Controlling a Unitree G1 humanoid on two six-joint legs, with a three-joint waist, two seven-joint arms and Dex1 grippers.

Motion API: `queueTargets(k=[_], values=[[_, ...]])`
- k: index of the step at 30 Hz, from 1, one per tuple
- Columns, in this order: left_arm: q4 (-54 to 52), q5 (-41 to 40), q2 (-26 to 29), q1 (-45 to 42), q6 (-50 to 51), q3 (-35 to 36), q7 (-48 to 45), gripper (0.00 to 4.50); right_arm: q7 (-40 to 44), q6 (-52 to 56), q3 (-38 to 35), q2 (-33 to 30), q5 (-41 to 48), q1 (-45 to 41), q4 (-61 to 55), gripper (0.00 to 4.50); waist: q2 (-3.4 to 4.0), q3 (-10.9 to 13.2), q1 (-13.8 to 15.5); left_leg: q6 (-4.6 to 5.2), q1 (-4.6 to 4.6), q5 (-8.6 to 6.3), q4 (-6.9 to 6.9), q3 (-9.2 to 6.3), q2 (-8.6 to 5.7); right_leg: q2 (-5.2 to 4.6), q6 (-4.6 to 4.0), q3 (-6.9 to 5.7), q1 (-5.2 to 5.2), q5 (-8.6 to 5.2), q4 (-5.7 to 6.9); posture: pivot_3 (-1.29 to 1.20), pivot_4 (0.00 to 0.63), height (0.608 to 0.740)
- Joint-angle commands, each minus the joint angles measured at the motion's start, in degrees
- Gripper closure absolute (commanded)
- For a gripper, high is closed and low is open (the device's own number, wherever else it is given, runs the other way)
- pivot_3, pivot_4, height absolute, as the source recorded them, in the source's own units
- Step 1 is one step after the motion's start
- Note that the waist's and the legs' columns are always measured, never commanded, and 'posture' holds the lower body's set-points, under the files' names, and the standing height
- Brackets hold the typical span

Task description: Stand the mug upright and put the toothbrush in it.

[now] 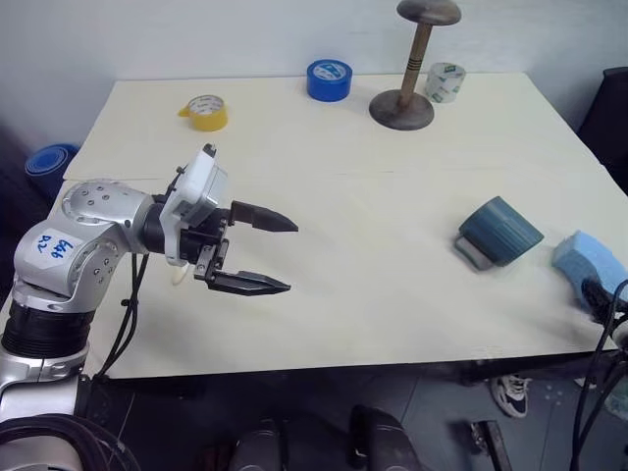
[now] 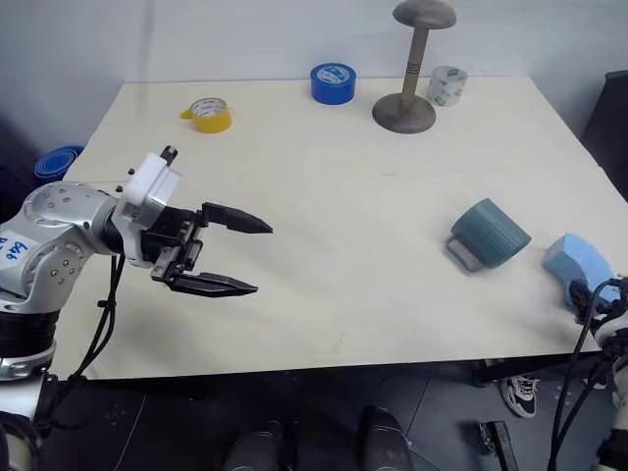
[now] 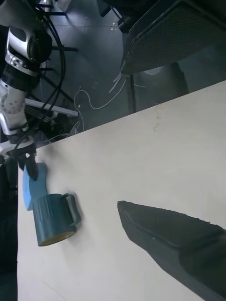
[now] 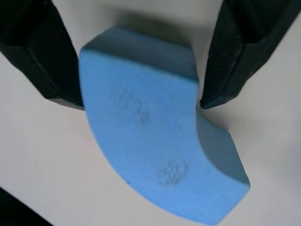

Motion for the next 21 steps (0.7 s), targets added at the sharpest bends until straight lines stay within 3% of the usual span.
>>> queueTargets(k=[1,5,8,10,13,16,21], values=[[-0.80,-0.24,0.47,0.38,-0.21,1.46,0.02,0.00,2.79,2.31,-3.47,-5.32,2.46,3.68,-8.31,0.04,0.07,0.01,0.01,0.00,0.00,0.00,0.00,0.01,0.00,0.00,0.01,0.01,0.00,0.00,-0.01,0.00,0.150,0.740],[-0.84,0.41,0.18,1.13,-1.00,1.44,0.22,0.00,7.12,11.70,-4.78,-11.38,7.92,9.09,-26.89,0.04,0.12,0.00,-0.11,0.00,0.01,0.02,0.04,0.00,0.00,0.00,0.01,0.04,0.03,0.00,-0.02,0.00,0.150,0.740],[-0.98,0.53,-0.05,1.31,-1.16,1.62,0.64,0.00,7.29,22.25,-1.30,-15.64,14.61,8.61,-39.54,0.04,0.12,0.00,-0.61,-0.03,0.06,0.04,0.03,0.04,0.06,0.06,0.01,0.11,0.02,0.00,0.02,0.00,0.150,0.740],[-1.08,0.70,-0.34,1.29,-1.21,1.40,0.95,0.00,3.76,29.26,5.50,-15.16,17.98,4.60,-43.09,0.04,-0.11,-0.07,-0.54,-0.05,0.07,0.05,0.03,-0.04,0.10,0.10,0.00,0.07,0.03,0.00,0.05,0.00,0.150,0.740],[-1.44,1.50,-0.65,1.52,-1.86,0.93,1.37,0.00,-0.56,31.70,15.54,-11.60,16.97,-1.29,-43.40,0.61,-0.35,-0.06,-0.08,-0.06,0.00,0.05,0.05,-0.13,0.09,0.10,0.00,0.01,0.04,0.00,-0.01,0.00,0.150,0.740],[-2.12,1.29,-0.55,1.38,-1.43,1.17,1.56,0.00,-3.10,31.04,23.32,-9.87,12.49,-4.87,-40.18,1.57,-0.32,-0.03,1.10,-0.01,-0.16,0.04,0.06,-0.20,-0.09,-0.03,0.00,0.02,-0.02,0.00,-0.10,0.00,0.150,0.740],[-2.44,1.09,-0.39,0.82,-0.97,1.69,2.23,0.00,-3.59,27.57,30.69,-10.01,5.69,-8.31,-32.08,1.57,-0.32,-0.03,1.44,0.05,-0.22,0.05,0.08,-0.22,-0.12,-0.04,0.02,-0.01,0.00,0.00,-0.21,0.00,0.150,0.740]])
